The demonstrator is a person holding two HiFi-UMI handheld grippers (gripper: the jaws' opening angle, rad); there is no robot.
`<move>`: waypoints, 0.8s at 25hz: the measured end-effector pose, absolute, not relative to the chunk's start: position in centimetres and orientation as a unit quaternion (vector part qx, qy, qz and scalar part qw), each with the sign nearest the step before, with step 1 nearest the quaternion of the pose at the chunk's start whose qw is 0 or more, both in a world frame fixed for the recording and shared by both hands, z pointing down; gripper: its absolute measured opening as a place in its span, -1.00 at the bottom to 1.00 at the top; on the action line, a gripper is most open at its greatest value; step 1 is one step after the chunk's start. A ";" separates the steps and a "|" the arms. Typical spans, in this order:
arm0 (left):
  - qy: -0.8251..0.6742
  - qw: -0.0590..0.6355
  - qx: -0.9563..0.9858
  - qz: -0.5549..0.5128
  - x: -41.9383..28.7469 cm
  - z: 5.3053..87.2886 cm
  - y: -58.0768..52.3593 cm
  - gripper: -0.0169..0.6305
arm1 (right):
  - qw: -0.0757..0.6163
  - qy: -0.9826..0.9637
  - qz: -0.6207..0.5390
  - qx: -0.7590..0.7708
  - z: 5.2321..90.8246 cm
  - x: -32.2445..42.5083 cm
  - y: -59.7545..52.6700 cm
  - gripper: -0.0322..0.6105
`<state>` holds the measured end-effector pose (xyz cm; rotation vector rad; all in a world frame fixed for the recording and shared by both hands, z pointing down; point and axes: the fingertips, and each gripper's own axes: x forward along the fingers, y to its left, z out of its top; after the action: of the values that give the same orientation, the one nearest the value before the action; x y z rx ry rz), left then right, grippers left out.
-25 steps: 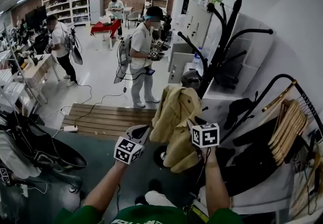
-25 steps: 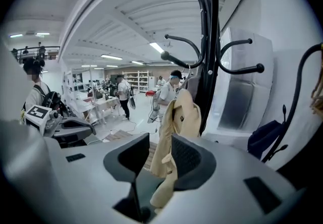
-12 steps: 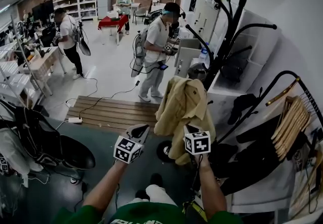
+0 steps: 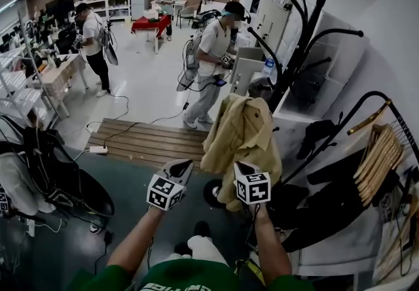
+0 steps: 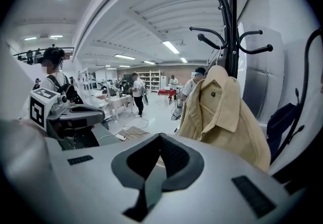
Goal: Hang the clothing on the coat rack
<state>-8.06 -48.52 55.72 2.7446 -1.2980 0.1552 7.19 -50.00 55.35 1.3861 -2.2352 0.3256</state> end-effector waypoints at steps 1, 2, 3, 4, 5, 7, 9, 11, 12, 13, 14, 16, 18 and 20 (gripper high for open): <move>-0.426 0.051 0.902 0.051 -8.1 55.8 -48.5 -0.94 | 0.243 -0.818 0.119 0.507 55.4 7.1 -50.0 -0.88; -0.426 0.051 0.902 0.050 -8.2 55.8 -48.5 -0.94 | 0.243 -0.819 0.119 0.507 55.4 7.0 -49.9 -0.88; -0.426 0.051 0.902 0.050 -8.2 55.7 -48.5 -0.94 | 0.242 -0.819 0.119 0.507 55.5 7.0 -49.9 -0.88; -0.426 0.050 0.902 0.050 -8.2 55.7 -48.5 -0.94 | 0.242 -0.819 0.118 0.507 55.5 7.0 -49.9 -0.88; -0.426 0.049 0.902 0.051 -8.3 55.6 -48.5 -0.94 | 0.243 -0.819 0.118 0.507 55.5 7.0 -49.8 -0.88; -0.425 0.049 0.902 0.051 -8.3 55.6 -48.6 -0.94 | 0.242 -0.819 0.117 0.507 55.6 6.9 -49.7 -0.88; -0.423 0.049 0.903 0.052 -8.2 55.6 -48.7 -0.94 | 0.241 -0.819 0.118 0.507 55.7 6.9 -49.8 -0.88; -0.421 0.048 0.904 0.053 -8.0 55.6 -48.9 -0.94 | 0.240 -0.819 0.120 0.508 55.7 7.0 -49.9 -0.88; -0.419 0.048 0.905 0.054 -7.9 55.6 -49.0 -0.94 | 0.240 -0.819 0.120 0.508 55.7 7.0 -49.9 -0.88; -0.418 0.047 0.906 0.055 -7.8 55.6 -49.1 -0.94 | 0.239 -0.819 0.122 0.508 55.7 7.1 -50.0 -0.88; -0.416 0.047 0.907 0.055 -7.6 55.6 -49.1 -0.94 | 0.239 -0.818 0.123 0.508 55.8 7.1 -50.0 -0.88; -0.413 0.046 0.908 0.057 -7.3 55.6 -49.2 -0.94 | 0.238 -0.818 0.125 0.509 55.8 7.3 -50.1 -0.88; -0.411 0.045 0.909 0.058 -7.1 55.5 -49.5 -0.94 | 0.237 -0.818 0.126 0.509 55.8 7.5 -50.3 -0.88; -0.410 0.045 0.909 0.060 -6.9 55.6 -49.7 -0.94 | 0.236 -0.818 0.127 0.509 55.8 7.6 -50.6 -0.88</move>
<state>-6.94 -49.71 55.56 2.7776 -1.2511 0.1840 7.59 -50.56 55.84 1.3943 -2.2434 0.3481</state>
